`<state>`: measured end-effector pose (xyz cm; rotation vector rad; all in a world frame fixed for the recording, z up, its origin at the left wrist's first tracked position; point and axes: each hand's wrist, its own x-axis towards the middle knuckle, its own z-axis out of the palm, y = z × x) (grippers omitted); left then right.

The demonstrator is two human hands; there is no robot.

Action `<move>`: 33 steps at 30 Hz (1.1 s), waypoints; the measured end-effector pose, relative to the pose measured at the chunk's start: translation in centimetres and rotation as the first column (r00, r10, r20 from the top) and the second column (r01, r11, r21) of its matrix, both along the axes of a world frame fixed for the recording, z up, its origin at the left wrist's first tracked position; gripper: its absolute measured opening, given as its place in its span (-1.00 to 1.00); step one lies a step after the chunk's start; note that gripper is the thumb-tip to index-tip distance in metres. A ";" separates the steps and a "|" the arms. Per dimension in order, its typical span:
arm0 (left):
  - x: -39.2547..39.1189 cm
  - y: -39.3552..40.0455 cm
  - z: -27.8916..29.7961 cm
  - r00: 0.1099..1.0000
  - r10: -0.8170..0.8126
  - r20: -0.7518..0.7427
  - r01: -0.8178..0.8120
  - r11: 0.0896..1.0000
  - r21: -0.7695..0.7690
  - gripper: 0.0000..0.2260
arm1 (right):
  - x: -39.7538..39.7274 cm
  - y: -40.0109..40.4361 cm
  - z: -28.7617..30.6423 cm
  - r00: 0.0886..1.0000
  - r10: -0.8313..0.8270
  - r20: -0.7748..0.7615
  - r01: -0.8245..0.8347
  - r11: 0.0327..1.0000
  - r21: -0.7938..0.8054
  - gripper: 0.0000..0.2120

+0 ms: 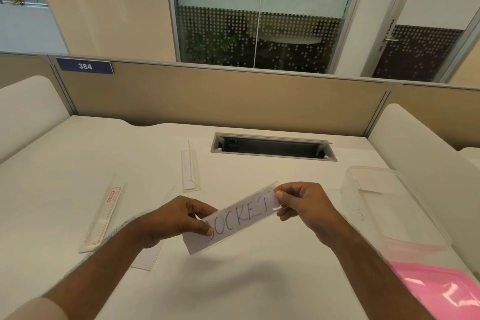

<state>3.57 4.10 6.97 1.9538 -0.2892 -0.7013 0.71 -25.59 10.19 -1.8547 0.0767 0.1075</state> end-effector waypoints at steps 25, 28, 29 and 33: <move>-3.9 -1.3 -3.6 0.761 0.648 -0.008 -0.610 0.712 -0.346 -0.92 | -2.5 -1.6 -4.8 0.975 -0.208 -0.076 0.220 0.868 0.445 -0.87; -3.9 -1.5 -3.6 0.766 0.641 -0.040 -0.611 0.708 -0.354 -0.91 | -2.5 -1.7 -4.8 0.975 -0.211 -0.068 0.219 0.870 0.441 -0.87; -3.9 -1.6 -3.6 0.771 0.635 -0.046 -0.606 0.711 -0.357 -0.90 | -2.6 -1.7 -4.8 0.975 -0.210 -0.064 0.217 0.870 0.443 -0.87; -3.8 -1.7 -3.5 0.808 0.585 -0.064 -0.568 0.746 -0.348 -0.86 | -2.7 -1.9 -4.9 0.977 -0.207 -0.048 0.206 0.869 0.450 -0.86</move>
